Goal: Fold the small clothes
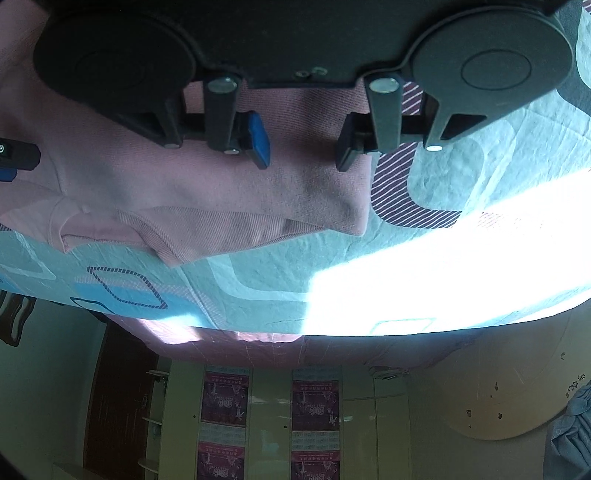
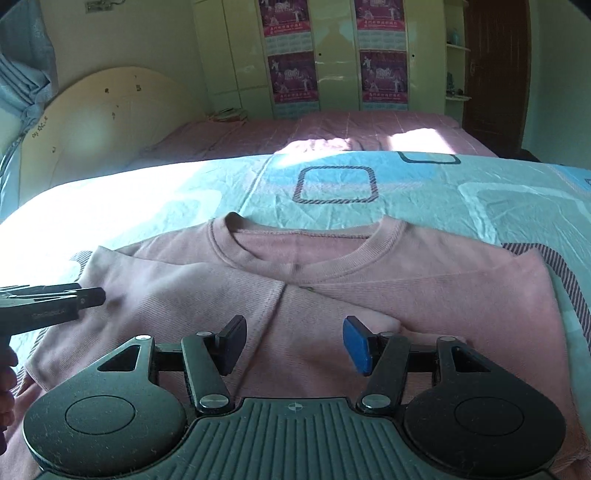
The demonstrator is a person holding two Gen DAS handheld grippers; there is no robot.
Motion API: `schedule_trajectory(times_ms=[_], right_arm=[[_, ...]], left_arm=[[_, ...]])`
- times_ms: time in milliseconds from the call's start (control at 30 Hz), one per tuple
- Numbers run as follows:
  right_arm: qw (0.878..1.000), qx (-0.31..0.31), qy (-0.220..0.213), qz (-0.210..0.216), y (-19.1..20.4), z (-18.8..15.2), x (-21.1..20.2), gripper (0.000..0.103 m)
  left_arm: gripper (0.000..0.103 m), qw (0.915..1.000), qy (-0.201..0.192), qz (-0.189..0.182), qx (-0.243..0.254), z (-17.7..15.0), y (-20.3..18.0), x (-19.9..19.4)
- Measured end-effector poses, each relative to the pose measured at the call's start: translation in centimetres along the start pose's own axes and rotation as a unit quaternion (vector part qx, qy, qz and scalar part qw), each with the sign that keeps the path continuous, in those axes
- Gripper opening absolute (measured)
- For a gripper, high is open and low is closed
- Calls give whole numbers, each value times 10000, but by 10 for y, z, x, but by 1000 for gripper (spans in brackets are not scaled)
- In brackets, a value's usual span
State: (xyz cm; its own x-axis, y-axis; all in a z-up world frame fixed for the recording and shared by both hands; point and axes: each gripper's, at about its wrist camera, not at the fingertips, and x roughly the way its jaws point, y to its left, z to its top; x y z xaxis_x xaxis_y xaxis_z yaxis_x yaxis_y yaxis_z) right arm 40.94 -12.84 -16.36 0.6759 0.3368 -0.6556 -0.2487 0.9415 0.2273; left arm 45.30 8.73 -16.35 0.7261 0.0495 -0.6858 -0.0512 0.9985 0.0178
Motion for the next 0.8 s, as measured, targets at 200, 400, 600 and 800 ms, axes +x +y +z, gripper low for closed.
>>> schedule_trajectory(times_ms=[200,400,600,800], right_arm=[[9983,-513,199,172,46,-6,39,58],[9983,-503,165,233,45,-6,42,58],[9981,-548,189,208,56,-7,54,58],[9981,-419,274,348,44,-3,44,58]], left_arm=[[47,9998,42,210,53,-4,12,14],[57,9993,14,199,-319,0,28,5],[62,9995,77,275,-126,3,17,21],[67,9986,159,388,-317,8,23,19]])
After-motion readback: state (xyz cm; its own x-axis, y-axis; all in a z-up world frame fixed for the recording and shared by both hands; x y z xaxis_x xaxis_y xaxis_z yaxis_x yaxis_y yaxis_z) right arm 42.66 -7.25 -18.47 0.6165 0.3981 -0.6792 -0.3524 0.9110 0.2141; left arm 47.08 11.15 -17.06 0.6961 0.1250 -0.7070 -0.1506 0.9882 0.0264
